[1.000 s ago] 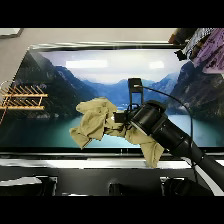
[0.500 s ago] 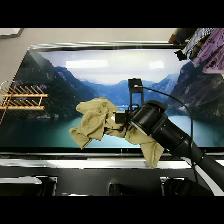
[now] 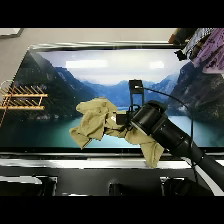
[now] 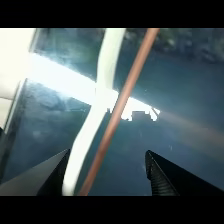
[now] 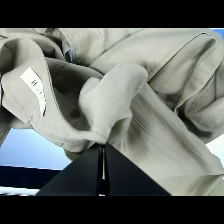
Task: Fold the clothes and pants, and hang the long-sleeved shirts on hangers.
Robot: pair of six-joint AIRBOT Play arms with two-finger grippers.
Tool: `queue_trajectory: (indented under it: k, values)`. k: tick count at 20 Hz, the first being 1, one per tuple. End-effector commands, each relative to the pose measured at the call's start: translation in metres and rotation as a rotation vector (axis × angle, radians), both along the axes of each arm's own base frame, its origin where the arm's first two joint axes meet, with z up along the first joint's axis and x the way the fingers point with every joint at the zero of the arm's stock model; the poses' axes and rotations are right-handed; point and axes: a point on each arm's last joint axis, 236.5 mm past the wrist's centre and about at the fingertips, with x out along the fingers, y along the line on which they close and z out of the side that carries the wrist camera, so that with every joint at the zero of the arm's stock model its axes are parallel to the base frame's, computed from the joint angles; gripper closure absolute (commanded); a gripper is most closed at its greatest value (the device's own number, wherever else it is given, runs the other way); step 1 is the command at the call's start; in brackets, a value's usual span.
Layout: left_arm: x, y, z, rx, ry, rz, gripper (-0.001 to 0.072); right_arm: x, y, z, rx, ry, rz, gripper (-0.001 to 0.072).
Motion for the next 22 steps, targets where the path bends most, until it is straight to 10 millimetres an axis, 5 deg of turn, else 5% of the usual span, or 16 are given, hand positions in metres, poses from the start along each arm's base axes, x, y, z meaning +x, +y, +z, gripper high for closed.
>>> queue_trajectory:
  k: [1, 3, 5, 6, 15, 18, 21, 22]
  values:
    - [-0.002, -0.005, -0.009, -0.027, 0.018, -0.007, 0.0177, 0.0, 0.0, -0.001, -0.002, 0.002, -0.002, 0.068]
    - [-0.002, -0.006, -0.011, -0.032, 0.021, -0.006, 0.019, 0.0, 0.0, -0.001, -0.002, 0.002, -0.002, 0.068]
    - [-0.003, -0.007, -0.012, -0.038, 0.025, -0.008, 0.0369, 0.0, 0.0, -0.001, -0.002, 0.002, -0.002, 0.068]
    - [-0.004, -0.009, -0.013, -0.044, 0.028, -0.009, 0.0399, 0.0, 0.0, -0.001, -0.002, 0.002, -0.002, 0.068]
    - [-0.006, -0.012, -0.02, -0.067, 0.042, -0.012, 0.0403, 0.0, -0.001, -0.001, -0.002, 0.002, -0.002, 0.068]
    - [-0.006, -0.012, -0.02, -0.068, 0.042, -0.012, 0.0592, 0.0, -0.001, -0.001, -0.002, 0.002, -0.002, 0.068]
    - [-0.006, -0.012, -0.021, -0.069, 0.043, -0.012, 0.0595, 0.0, -0.001, -0.001, -0.002, 0.001, -0.002, 0.068]
    - [-0.006, -0.012, -0.021, -0.069, 0.043, -0.012, 0.0657, 0.0, -0.001, 0.0, -0.003, 0.0, -0.002, 0.068]
